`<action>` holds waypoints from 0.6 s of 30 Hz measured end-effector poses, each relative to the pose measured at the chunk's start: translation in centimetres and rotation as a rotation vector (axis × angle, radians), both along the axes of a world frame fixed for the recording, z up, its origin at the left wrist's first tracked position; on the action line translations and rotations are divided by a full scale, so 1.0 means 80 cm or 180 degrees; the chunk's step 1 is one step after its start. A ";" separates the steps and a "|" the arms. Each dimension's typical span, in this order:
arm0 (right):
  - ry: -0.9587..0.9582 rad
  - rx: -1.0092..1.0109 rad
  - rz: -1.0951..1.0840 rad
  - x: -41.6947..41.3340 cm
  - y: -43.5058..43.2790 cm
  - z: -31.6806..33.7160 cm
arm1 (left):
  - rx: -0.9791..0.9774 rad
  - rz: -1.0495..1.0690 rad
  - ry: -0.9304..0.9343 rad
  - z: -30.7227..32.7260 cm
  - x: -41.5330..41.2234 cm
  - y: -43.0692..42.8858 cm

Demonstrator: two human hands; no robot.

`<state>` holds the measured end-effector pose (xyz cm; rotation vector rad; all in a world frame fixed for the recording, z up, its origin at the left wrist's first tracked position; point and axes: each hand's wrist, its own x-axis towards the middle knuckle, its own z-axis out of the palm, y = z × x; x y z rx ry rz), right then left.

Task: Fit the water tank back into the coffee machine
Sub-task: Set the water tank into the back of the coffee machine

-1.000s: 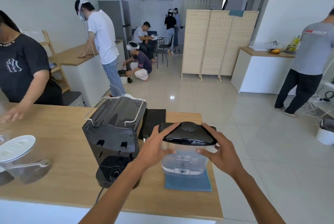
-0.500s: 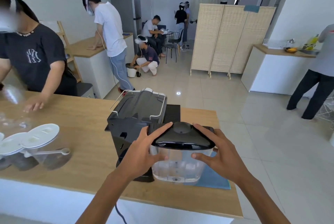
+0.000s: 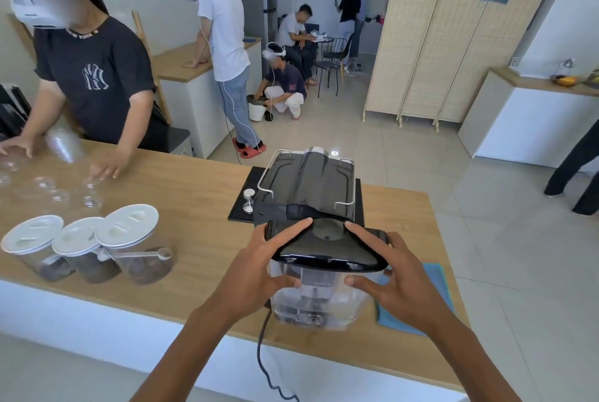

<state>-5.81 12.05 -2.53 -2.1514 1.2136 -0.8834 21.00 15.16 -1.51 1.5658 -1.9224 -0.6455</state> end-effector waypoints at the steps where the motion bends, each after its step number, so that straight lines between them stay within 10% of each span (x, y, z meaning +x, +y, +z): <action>1: -0.0017 0.0018 -0.0019 0.008 -0.001 -0.001 | -0.0006 -0.0024 0.0003 -0.001 0.008 -0.003; 18: 0.0042 -0.0218 -0.0459 0.087 -0.016 -0.011 | -0.0151 -0.0182 0.0133 -0.020 0.076 -0.052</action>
